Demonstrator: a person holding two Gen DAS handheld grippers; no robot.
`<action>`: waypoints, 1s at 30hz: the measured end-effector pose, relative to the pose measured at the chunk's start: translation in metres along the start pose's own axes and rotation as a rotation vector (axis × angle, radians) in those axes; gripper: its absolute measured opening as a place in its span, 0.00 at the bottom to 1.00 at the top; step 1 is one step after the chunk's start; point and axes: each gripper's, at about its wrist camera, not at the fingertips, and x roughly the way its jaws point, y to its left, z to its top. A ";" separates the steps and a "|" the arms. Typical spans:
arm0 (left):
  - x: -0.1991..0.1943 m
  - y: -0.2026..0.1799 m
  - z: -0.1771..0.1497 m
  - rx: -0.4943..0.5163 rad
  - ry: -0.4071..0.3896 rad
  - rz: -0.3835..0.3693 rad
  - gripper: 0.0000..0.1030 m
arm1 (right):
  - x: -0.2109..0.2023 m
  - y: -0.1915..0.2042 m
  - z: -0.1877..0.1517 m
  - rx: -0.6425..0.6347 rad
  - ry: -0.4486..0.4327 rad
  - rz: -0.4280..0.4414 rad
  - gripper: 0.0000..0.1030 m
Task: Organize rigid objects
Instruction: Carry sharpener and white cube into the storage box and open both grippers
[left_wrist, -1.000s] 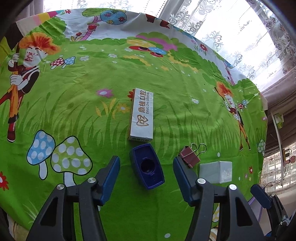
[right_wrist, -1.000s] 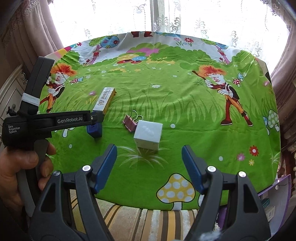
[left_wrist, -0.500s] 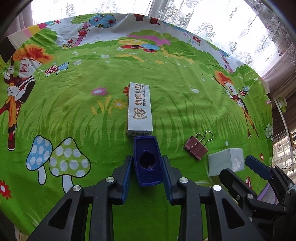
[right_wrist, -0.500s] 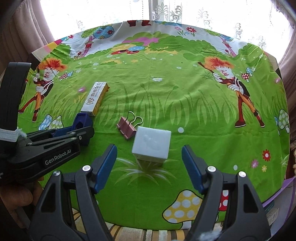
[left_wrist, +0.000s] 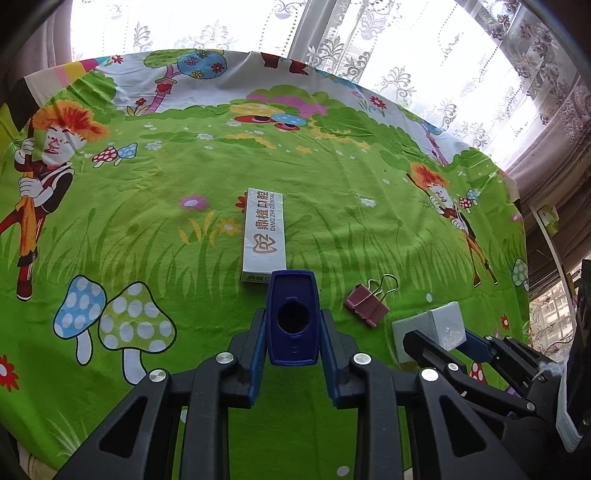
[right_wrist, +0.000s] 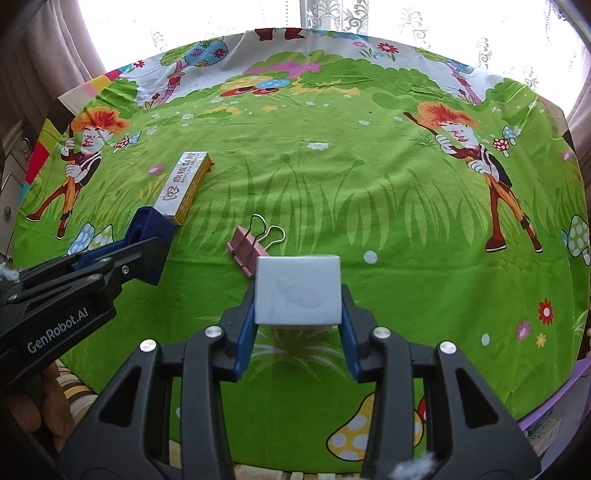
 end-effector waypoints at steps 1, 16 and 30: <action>-0.001 -0.001 0.000 0.002 -0.006 -0.005 0.27 | -0.004 0.000 -0.001 -0.001 -0.012 0.000 0.43; -0.029 -0.052 -0.015 0.106 -0.050 -0.065 0.27 | -0.064 -0.045 -0.033 0.104 -0.120 -0.011 0.43; -0.057 -0.149 -0.057 0.302 0.014 -0.215 0.27 | -0.133 -0.124 -0.089 0.258 -0.176 -0.084 0.43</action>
